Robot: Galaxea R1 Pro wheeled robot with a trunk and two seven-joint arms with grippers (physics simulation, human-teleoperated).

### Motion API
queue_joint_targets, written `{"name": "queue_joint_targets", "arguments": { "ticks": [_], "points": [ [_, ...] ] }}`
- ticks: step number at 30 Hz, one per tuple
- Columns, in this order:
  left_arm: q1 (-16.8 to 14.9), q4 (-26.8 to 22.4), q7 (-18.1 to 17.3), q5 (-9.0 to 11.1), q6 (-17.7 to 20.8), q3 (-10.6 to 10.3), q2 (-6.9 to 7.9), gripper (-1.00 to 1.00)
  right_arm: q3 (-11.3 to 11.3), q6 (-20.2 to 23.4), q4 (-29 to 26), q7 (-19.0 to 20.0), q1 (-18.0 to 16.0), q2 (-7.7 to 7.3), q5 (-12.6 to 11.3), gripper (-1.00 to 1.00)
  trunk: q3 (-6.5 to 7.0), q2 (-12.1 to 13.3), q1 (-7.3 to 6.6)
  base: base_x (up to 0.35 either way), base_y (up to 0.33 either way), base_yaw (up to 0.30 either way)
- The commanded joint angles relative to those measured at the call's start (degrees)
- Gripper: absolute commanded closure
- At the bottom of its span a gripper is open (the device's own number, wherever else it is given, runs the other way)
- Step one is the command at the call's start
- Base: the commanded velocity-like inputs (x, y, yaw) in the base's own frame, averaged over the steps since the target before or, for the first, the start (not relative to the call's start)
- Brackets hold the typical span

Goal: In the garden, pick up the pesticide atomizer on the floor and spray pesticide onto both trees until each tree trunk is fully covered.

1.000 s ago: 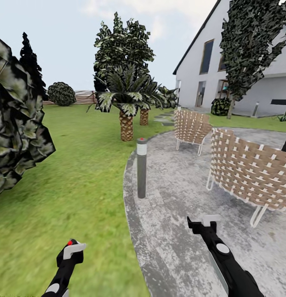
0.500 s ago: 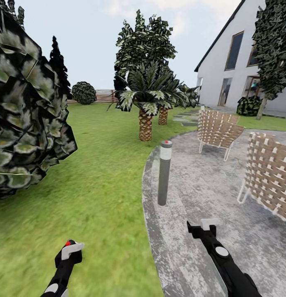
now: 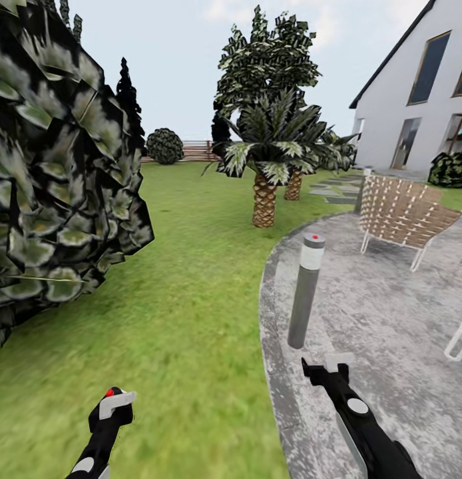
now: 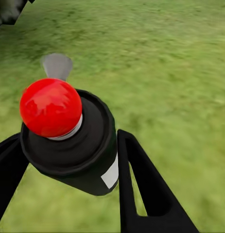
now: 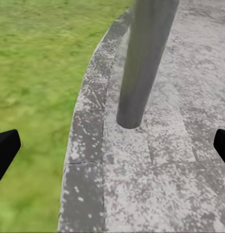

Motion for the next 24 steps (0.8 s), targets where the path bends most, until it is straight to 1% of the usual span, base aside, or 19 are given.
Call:
{"name": "queue_joint_targets", "arguments": {
  "ticks": [1, 13, 24],
  "points": [
    [0.0, 0.0, 0.0, 0.4, -0.2, -0.1, 0.0, 1.0, 0.0, -0.1, 0.1, 0.0, 0.0, 0.0, 0.2, -1.0, -0.13, 0.0, 0.02, 0.316, 0.141, 0.205],
    [0.0, 0.0, -0.1, 0.4, -0.2, -0.1, 0.0, 1.0, 0.0, -0.1, 1.1, 0.0, 0.0, 0.02, 0.2, -1.0, -0.93, 0.0, 0.02, 0.317, 0.106, 0.193],
    [0.0, 0.0, -0.1, 0.4, -0.2, -0.2, 0.0, 1.0, -0.1, -0.1, 1.2, 0.0, 0.0, -0.01, 0.3, -1.0, -1.0, 0.0, 0.02, 0.333, 0.015, 0.017]
  ]
}}
